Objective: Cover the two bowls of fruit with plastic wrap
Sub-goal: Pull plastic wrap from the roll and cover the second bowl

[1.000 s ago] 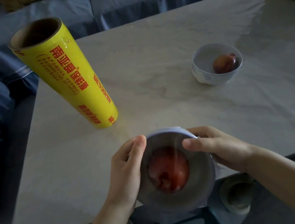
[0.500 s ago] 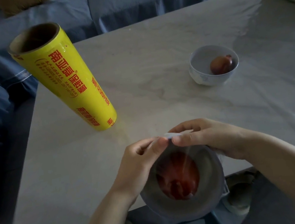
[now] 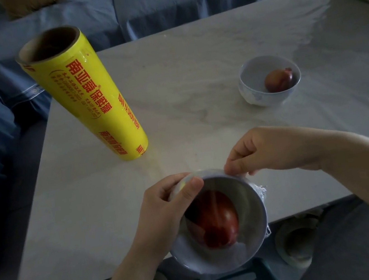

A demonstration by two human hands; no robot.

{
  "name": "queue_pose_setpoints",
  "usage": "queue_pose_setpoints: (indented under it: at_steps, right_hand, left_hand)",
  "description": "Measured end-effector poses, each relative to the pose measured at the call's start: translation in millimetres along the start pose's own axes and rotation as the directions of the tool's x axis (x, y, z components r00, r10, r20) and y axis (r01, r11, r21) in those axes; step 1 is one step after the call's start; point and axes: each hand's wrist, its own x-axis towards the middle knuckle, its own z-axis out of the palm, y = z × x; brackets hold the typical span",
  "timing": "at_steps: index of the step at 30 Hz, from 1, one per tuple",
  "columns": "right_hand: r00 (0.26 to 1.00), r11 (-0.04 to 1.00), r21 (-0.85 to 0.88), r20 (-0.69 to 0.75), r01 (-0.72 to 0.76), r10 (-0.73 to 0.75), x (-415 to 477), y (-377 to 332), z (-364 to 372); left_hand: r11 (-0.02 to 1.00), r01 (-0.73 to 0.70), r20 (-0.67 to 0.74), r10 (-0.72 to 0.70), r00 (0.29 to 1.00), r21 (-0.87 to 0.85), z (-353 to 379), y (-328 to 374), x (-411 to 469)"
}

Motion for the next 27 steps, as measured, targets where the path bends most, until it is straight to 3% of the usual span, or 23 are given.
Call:
queue_pose_setpoints:
  at_steps: [2, 8, 16, 20, 24, 27]
  right_hand:
    - [1.000, 0.999, 0.050, 0.006, 0.003, -0.003, 1, 1, 0]
    - [0.994, 0.895, 0.434, 0.003, -0.103, 0.113, 8, 7, 6]
    - [0.951, 0.942, 0.181, 0.180, -0.282, 0.250, 17, -1, 1]
    - [0.946, 0.950, 0.192, 0.263, -0.245, 0.191, 20, -7, 0]
    - [0.981, 0.939, 0.329, 0.191, -0.103, 0.040, 22, -6, 6]
    - [0.996, 0.923, 0.381, 0.083, -0.055, 0.025, 22, -4, 14]
  left_hand:
    - [1.000, 0.004, 0.009, -0.004, 1.000, 0.013, -3, -4, 0]
    - [1.000, 0.028, 0.022, -0.027, 0.999, -0.012, -6, -7, 0]
    - [0.996, 0.076, 0.069, -0.073, 0.995, -0.041, -2, -6, -3]
    - [0.994, 0.081, 0.107, -0.072, 0.992, -0.076, 2, -7, -2]
    - [0.993, 0.044, 0.088, -0.034, 0.996, -0.112, 5, -8, -1]
    - [1.000, 0.000, 0.045, 0.001, 0.999, -0.029, 5, -8, 0]
